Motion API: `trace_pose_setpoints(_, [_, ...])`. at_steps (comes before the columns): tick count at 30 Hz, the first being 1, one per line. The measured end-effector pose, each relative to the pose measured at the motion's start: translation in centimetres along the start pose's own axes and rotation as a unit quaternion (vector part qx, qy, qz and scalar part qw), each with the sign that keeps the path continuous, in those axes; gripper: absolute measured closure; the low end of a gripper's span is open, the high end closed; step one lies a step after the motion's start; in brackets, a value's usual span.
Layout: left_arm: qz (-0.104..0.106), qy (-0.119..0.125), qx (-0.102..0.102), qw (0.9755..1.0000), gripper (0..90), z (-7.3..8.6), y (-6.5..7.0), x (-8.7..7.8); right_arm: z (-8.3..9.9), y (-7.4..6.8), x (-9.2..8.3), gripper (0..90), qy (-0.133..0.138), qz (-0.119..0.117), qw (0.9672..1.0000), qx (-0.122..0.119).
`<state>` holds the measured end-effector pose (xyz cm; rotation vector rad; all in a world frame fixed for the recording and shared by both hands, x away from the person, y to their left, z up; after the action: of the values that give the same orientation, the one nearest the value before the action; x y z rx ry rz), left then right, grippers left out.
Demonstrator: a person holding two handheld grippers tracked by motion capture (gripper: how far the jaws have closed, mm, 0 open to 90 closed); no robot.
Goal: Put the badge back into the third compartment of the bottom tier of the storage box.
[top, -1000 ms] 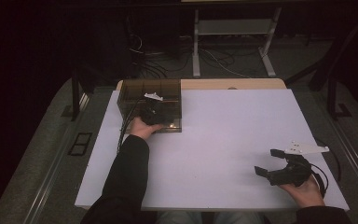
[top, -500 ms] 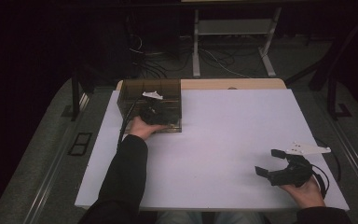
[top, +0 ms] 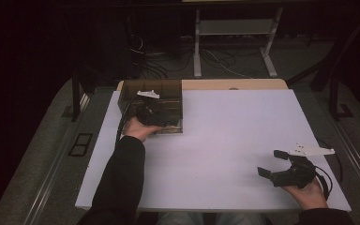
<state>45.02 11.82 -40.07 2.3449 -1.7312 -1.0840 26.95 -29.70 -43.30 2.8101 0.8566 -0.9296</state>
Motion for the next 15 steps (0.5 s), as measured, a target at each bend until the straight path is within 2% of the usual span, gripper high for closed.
trace_pose_setpoints(6, [-0.005,0.006,-0.001,1.0,17.7,0.0,1.0,-0.6,0.0,0.0,0.0,0.3,0.0,-0.001,1.0,0.0])
trace_pose_setpoints(10, [-0.01,0.009,0.011,0.9998,10.8,0.0,2.0,-0.6,0.0,0.0,-0.1,0.3,0.0,-0.001,1.0,0.001])
trace_pose_setpoints(13, [-0.016,-0.002,0.012,0.9998,0.8,0.3,2.6,-0.6,0.0,0.0,0.0,0.3,0.001,-0.002,1.0,0.001])
trace_pose_setpoints(15, [-0.017,-0.007,0.013,0.9998,0.0,0.5,2.8,-0.6,0.0,0.0,0.0,0.3,0.001,-0.002,1.0,0.0])
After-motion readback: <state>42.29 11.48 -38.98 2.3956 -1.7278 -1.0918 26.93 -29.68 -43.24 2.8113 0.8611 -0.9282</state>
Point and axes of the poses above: each handheld gripper's, and its own axes: x roughly forward along the jaws, z roughly out of its underside, y roughly to its right, the point moved 3 cm from there along x, roughly forward along the jaws, and after that the axes turned 10 degrees about z, right-handed, at the moved point
